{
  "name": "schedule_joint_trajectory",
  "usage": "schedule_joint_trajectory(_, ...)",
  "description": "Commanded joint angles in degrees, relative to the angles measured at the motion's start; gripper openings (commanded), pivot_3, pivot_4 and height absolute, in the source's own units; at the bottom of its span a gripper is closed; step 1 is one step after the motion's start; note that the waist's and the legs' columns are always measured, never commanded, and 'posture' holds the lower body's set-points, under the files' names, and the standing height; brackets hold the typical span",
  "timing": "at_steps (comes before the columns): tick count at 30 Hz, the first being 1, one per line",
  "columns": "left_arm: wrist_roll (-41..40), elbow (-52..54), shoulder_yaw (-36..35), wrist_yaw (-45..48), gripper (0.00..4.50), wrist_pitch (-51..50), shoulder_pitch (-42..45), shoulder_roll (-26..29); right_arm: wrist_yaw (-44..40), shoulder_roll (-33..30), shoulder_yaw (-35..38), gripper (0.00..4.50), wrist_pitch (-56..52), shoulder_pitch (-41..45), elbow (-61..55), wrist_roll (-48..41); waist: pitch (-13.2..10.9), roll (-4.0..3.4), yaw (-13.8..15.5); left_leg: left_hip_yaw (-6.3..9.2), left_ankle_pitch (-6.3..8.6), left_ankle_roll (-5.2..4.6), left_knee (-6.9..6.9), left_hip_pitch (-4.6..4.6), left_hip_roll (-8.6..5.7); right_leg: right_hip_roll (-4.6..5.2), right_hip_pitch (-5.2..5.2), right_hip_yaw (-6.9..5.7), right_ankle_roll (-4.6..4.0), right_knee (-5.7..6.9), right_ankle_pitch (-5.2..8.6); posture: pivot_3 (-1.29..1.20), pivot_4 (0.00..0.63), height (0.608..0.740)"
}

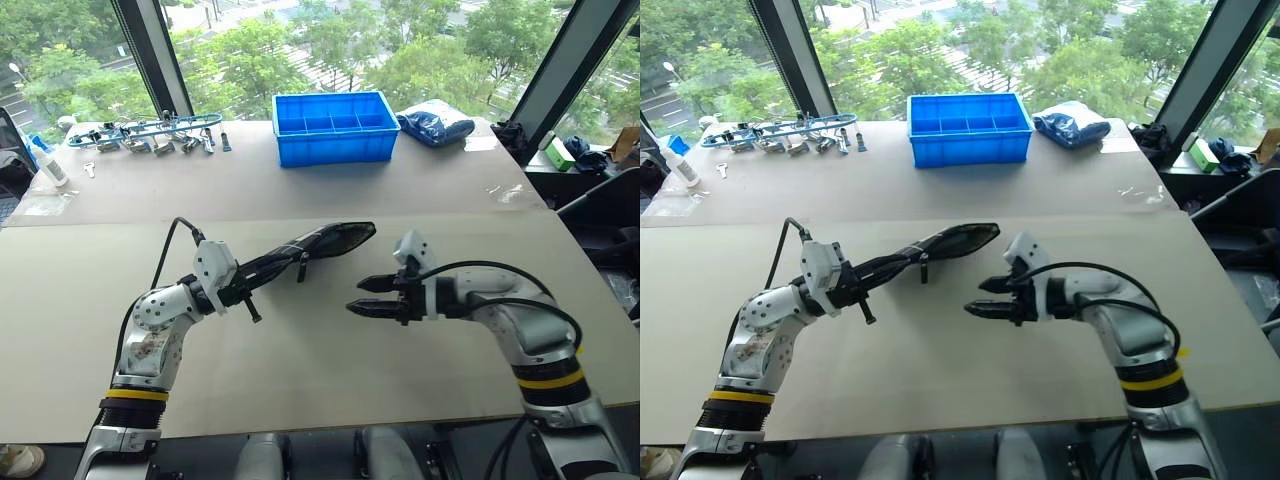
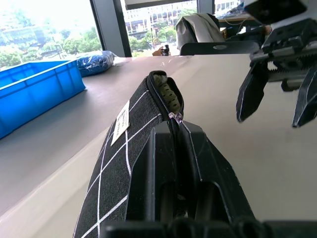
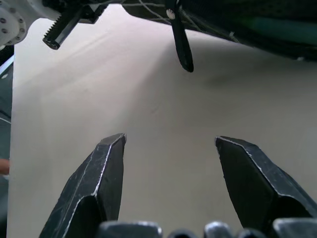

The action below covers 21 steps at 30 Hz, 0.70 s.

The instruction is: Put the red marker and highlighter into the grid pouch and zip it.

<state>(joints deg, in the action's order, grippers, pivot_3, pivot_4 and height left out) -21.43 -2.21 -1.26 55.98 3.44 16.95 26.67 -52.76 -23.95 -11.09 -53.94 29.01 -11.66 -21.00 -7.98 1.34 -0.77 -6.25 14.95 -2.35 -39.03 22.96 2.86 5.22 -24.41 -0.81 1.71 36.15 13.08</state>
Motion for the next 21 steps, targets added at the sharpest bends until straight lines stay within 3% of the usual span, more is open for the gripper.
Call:
schedule_joint_trajectory(1, -0.6, 0.7, -0.3, 0.3, 0.0, 0.8, 1.2, -0.2, 5.3, 3.4, -1.4, 3.2, -2.0, 4.2, 1.5, 0.8, 0.0, 0.0, 0.1, -0.02, 0.0, 0.0, -0.01, 0.01, 0.0, 0.01, 0.0, -0.01, 0.0, -0.01, 0.0, 0.0, 0.15, 0.74)
schedule_joint_trajectory(11, -0.6, 1.5, -0.4, -0.3, 0.0, 0.8, 0.5, -0.7, 11.7, 12.4, -4.5, 3.2, 1.8, 12.4, 12.0, 3.6, 0.0, 0.0, 0.1, -0.03, -0.01, 0.01, -0.06, 0.16, -0.02, 0.02, -0.03, -0.1, 0.04, -0.07, -0.02, 0.0, 0.15, 0.74)
schedule_joint_trajectory(21, -0.6, 2.2, -0.4, -0.8, 0.0, 0.6, -0.4, -0.9, 11.0, 12.1, -4.9, 3.2, 3.1, 13.9, 13.5, 4.0, 0.0, 0.0, 0.0, -0.03, -0.01, 0.02, -0.06, 0.21, -0.02, 0.03, -0.05, -0.13, 0.04, -0.08, -0.02, 0.0, 0.15, 0.74)
